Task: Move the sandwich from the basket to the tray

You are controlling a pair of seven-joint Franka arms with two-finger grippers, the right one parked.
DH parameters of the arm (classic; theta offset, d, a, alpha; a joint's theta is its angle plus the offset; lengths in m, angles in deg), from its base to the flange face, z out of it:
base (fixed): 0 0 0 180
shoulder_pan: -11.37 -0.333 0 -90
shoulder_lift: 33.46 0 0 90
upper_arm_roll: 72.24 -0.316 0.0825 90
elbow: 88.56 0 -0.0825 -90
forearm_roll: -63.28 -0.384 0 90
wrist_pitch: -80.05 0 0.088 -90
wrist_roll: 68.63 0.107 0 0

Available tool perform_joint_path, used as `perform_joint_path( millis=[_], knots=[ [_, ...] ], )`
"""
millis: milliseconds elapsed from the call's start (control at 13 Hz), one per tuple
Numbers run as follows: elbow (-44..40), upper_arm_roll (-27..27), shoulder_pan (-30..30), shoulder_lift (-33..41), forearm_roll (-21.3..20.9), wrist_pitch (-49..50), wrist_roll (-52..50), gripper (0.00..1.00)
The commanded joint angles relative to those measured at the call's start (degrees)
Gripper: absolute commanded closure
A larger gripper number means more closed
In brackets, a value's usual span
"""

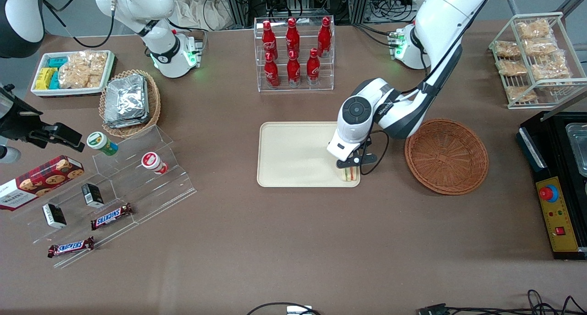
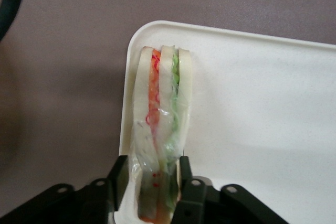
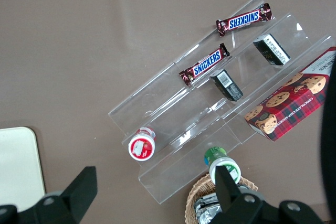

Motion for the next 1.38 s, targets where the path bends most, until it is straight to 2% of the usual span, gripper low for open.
perform_joint_path(
  millis=[0,154,308,462,692,846,1077,1308],
  knots=[
    [-0.75,0.26,0.09,1.21,-1.07,1.15,-1.66,0.0],
    [-1.71,0.26,-0.08,4.44,-0.55,4.12,-0.87,0.0],
    [-6.26,0.26,-0.09,8.49,1.38,14.1,1.14,0.0],
    [-12.59,-0.78,-0.26,13.31,7.25,24.05,7.8,0.0],
    [-16.04,-11.04,-0.26,21.49,12.8,30.66,17.99,0.0],
    [-16.04,-19.74,0.18,24.84,13.25,33.31,27.39,0.0],
    [-15.17,-27.31,0.18,28.36,13.6,35.51,32.69,0.0],
    [-11.74,-33.12,0.27,30.92,18.15,32.98,37.18,0.0]
  ],
)
